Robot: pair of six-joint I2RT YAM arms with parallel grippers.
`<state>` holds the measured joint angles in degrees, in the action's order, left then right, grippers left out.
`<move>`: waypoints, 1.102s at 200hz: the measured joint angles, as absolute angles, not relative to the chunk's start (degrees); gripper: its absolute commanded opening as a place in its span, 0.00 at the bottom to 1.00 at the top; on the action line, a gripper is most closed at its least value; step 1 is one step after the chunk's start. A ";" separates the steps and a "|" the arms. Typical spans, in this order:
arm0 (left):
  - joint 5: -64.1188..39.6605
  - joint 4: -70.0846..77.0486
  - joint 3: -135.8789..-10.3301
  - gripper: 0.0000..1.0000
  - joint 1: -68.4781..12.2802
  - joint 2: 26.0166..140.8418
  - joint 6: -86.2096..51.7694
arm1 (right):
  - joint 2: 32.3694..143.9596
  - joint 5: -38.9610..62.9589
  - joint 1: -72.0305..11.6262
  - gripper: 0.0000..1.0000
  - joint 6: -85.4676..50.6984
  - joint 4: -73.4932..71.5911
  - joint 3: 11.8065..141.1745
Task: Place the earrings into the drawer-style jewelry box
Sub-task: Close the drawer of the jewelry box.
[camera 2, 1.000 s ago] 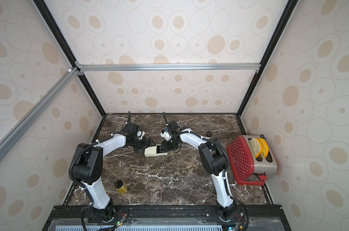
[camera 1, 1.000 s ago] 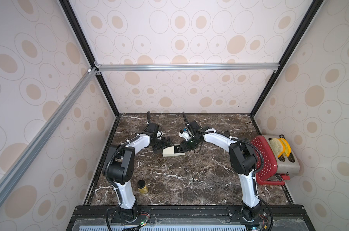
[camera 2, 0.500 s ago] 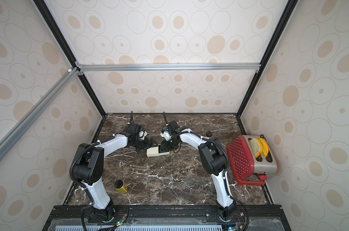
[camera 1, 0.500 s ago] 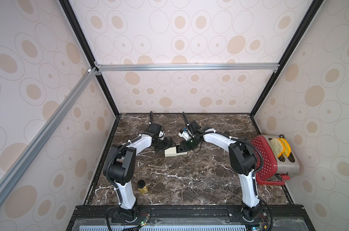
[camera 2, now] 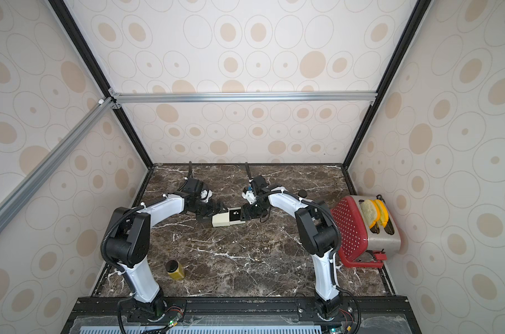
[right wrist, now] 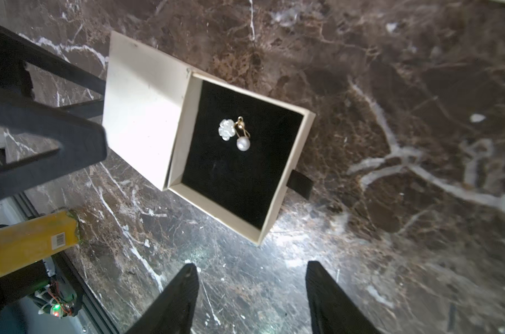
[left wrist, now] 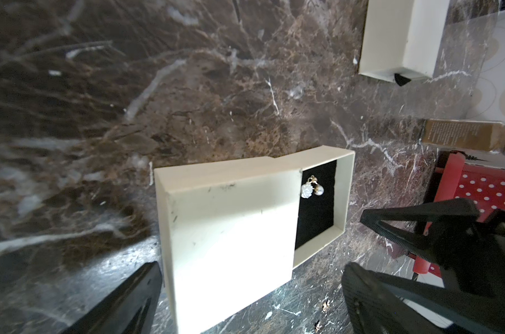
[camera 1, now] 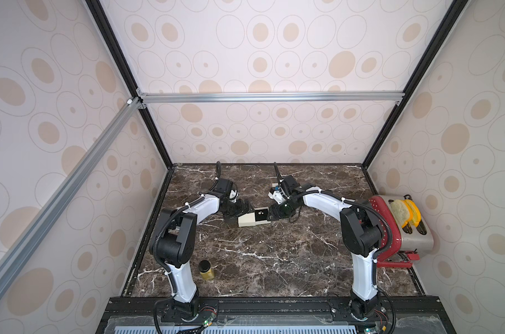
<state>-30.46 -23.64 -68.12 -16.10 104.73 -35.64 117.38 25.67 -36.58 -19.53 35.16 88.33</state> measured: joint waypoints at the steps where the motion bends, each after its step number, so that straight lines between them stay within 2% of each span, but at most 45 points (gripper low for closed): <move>1: -30.46 -23.64 -68.12 0.99 -16.10 104.73 -35.64 | 117.38 25.74 -36.58 0.63 -19.53 35.11 88.33; 112: -30.52 -23.64 -68.10 0.99 -16.12 104.73 -35.64 | 121.01 30.15 -38.00 0.58 -20.84 32.34 89.38; 220: -30.37 -23.62 -67.90 0.99 -16.12 104.73 -35.64 | 121.01 31.24 -38.74 0.58 -22.06 31.27 89.52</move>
